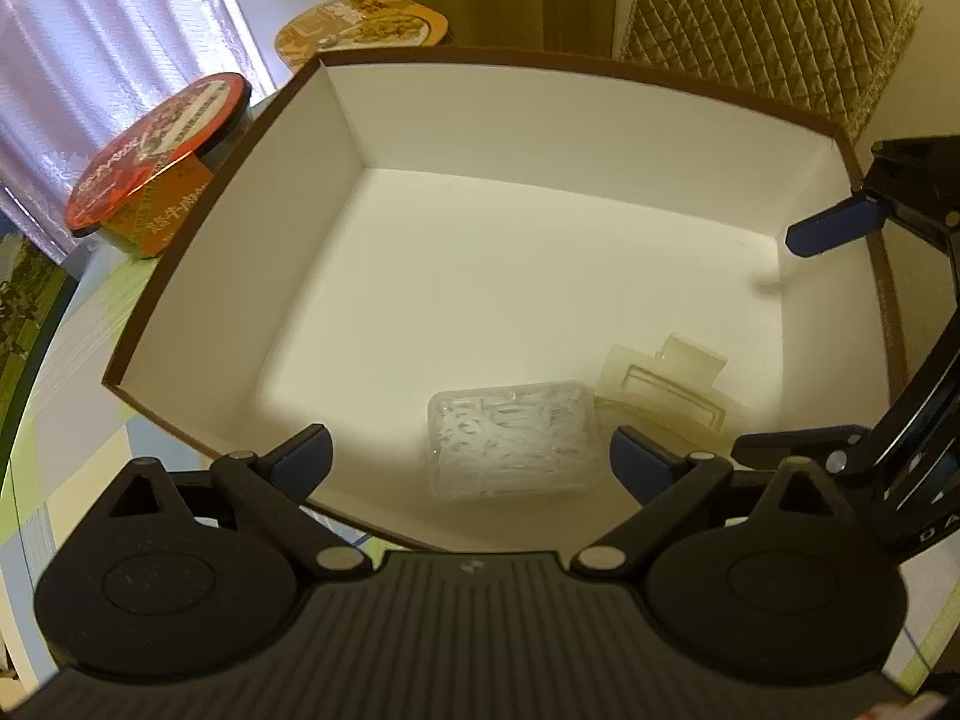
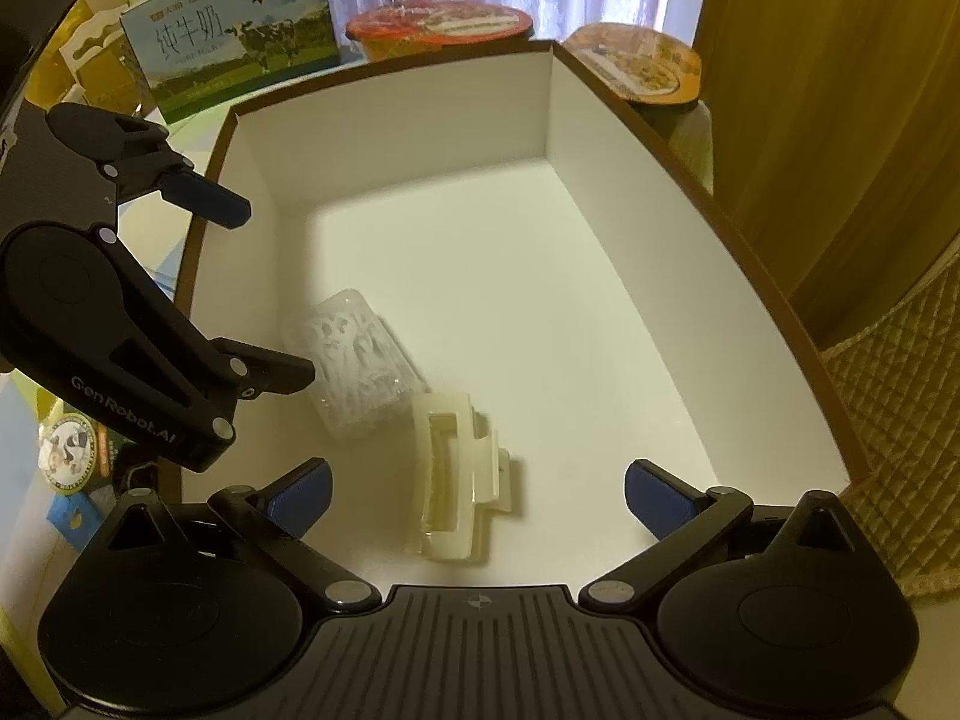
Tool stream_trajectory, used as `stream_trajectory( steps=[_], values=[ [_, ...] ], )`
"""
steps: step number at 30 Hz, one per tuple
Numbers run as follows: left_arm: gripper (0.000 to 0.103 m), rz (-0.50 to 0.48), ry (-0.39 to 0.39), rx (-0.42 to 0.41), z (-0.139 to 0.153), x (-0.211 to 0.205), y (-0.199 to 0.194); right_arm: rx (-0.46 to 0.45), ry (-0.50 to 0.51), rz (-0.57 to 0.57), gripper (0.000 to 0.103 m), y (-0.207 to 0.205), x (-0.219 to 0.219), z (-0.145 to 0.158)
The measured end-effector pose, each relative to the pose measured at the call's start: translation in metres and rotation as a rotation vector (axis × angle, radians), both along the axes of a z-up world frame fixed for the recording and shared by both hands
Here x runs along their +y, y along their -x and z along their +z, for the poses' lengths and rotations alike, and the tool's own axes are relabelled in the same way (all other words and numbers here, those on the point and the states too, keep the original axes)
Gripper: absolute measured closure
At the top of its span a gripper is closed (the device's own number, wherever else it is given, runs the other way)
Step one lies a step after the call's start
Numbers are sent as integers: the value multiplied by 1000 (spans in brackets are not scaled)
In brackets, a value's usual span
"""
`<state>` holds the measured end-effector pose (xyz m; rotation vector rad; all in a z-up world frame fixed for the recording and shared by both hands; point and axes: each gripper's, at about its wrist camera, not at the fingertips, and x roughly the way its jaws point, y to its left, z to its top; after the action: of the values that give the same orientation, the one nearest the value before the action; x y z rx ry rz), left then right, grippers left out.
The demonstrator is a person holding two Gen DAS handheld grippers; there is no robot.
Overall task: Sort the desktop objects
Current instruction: 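Release the floss box from left tool while right tool releases the hair clip, then withdraw both tools from the brown box back over the table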
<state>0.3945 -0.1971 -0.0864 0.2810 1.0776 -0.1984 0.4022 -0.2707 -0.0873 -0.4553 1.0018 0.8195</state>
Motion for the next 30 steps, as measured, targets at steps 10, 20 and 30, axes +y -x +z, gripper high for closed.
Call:
stream_trajectory(
  steps=[10,20,30],
  values=[
    [4,42,15,-49,22,-2,20,-28,-56,-14,2,9,-7,18],
    [4,82,37,-93,47,10,45,-67,-108,-35,2,27,-10,38],
    [3,89,54,-137,70,28,84,-82,-150,-93,2,60,-11,52]
  ],
)
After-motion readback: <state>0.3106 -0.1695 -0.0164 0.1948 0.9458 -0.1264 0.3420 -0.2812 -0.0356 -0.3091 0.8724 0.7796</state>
